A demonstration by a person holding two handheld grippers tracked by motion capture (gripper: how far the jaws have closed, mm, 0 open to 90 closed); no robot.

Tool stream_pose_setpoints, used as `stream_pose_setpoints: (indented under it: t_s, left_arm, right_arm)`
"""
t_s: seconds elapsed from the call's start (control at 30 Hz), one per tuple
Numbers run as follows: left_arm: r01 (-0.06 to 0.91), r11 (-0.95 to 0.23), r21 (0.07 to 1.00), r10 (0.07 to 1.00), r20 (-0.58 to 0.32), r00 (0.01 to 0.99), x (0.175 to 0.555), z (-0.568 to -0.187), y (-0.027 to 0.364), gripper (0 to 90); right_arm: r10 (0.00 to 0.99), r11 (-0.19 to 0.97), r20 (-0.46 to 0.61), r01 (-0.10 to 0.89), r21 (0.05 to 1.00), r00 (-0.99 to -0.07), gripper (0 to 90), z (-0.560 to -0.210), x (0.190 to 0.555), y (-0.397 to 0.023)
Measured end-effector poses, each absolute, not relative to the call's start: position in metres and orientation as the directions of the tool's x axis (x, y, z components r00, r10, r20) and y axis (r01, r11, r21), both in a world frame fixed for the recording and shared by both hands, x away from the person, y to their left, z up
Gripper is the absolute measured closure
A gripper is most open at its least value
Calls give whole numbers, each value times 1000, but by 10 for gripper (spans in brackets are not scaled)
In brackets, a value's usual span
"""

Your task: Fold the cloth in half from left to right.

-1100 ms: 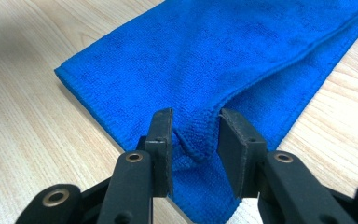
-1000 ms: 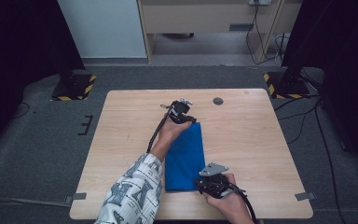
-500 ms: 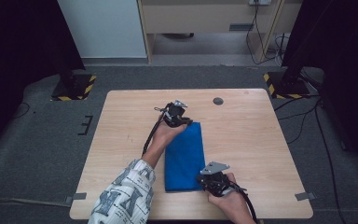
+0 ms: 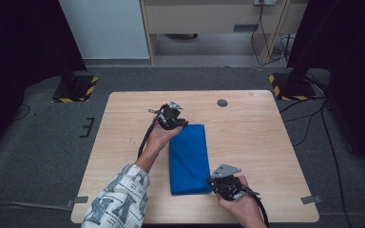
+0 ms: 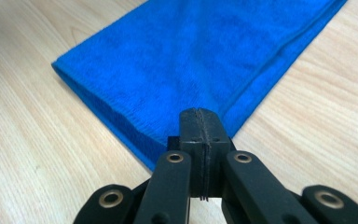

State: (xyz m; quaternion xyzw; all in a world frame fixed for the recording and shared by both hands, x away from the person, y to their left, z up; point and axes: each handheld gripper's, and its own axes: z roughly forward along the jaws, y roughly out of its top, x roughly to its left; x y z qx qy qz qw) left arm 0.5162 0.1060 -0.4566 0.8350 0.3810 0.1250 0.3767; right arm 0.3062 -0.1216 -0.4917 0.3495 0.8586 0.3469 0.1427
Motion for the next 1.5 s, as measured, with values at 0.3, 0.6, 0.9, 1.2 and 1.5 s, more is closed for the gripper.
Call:
stream_pose_setpoints:
  t_s: [0.3, 0.6, 0.9, 1.2, 1.5]
  left_arm:
    - [542, -439, 716, 746, -46, 665, 511, -461, 127, 761]
    - [534, -444, 720, 761, -11, 648, 506, -465, 142, 641]
    - [523, -442, 729, 761, -4, 649, 503, -465, 146, 566]
    - [507, -444, 738, 755, 4, 656, 500, -463, 143, 518]
    - [508, -414, 755, 770, -6, 637, 504, -463, 150, 360]
  right_arm:
    - [699, 519, 27, 534, 667, -714, 769, -500, 308, -123]
    - [722, 480, 38, 539, 692, -691, 565, -493, 325, -122]
    - [729, 442, 63, 538, 718, -682, 475, -483, 333, -126]
    - [730, 435, 57, 527, 730, -681, 435, -473, 333, -127]
    - [754, 397, 59, 526, 752, -654, 361, -476, 354, -129]
